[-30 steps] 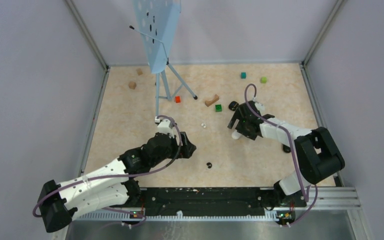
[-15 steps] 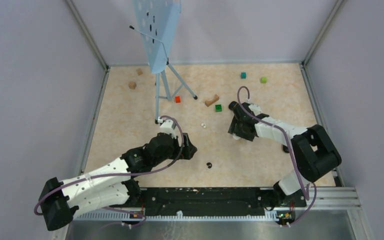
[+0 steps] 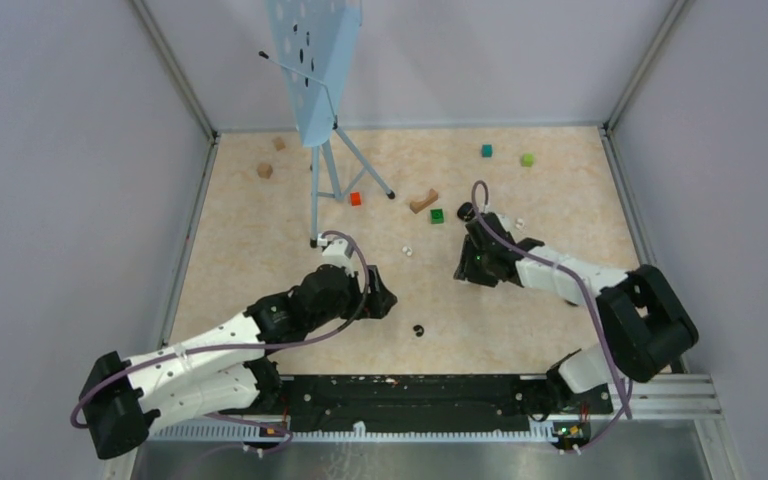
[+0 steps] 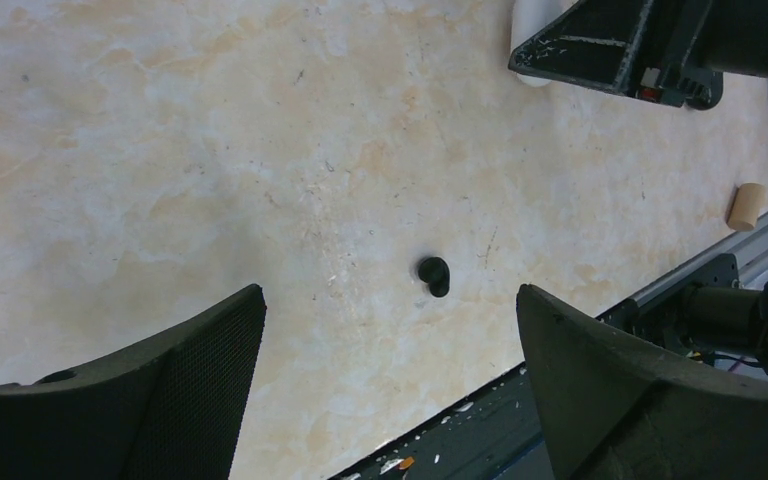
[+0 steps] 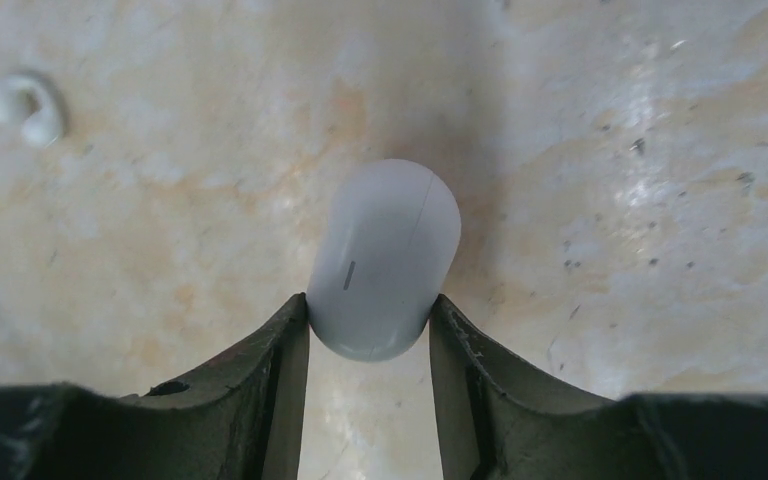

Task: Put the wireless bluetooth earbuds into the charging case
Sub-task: Pick up the charging case from the center of the board, then pass from the right arm to the left

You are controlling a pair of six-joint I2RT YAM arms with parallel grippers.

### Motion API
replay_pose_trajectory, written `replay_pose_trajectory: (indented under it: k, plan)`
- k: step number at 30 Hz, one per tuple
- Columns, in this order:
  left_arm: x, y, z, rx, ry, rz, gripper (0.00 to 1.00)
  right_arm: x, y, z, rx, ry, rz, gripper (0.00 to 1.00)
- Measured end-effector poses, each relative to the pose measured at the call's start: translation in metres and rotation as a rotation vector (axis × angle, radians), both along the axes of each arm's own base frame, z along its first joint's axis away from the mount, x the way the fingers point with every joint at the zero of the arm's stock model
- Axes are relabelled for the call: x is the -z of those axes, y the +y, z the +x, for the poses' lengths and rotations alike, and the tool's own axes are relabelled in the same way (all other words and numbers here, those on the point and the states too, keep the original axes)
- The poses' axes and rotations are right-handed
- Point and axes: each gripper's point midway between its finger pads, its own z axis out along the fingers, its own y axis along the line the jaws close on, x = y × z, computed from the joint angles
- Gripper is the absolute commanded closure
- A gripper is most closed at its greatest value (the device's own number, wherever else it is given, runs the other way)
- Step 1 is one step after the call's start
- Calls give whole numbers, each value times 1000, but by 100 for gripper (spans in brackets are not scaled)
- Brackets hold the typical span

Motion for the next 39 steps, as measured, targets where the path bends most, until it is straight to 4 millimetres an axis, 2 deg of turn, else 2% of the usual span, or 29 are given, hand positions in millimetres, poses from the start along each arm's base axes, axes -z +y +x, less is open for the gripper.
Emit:
replay_pose_trajectory:
  k: [3, 9, 15, 18, 21, 25, 32, 36, 39]
  plan:
    - [3, -6, -1, 13, 35, -15, 1, -16, 14, -13, -91, -38, 115, 68]
    - [0, -18, 4, 28, 115, -109, 3, -60, 46, -35, -296, -163, 320, 67]
    - [-10, -17, 24, -16, 197, -317, 7, -88, 71, -76, -517, -264, 434, 68]
    - [-17, -25, 19, 22, 239, -375, 9, -90, 76, -90, -578, -278, 458, 66]
    - [-26, -44, 17, 102, 302, -400, 13, -88, 80, -99, -617, -276, 463, 66]
    - [-32, -62, 21, 166, 346, -420, 19, -88, 83, -102, -646, -283, 459, 66]
    - [-25, -73, 13, 221, 394, -429, 26, -87, 86, -105, -670, -285, 455, 66]
    - [-11, -82, 5, 247, 446, -407, 29, -83, 88, -108, -686, -273, 448, 66]
    - [-2, -88, 0, 260, 479, -399, 35, -84, 89, -109, -697, -276, 449, 66]
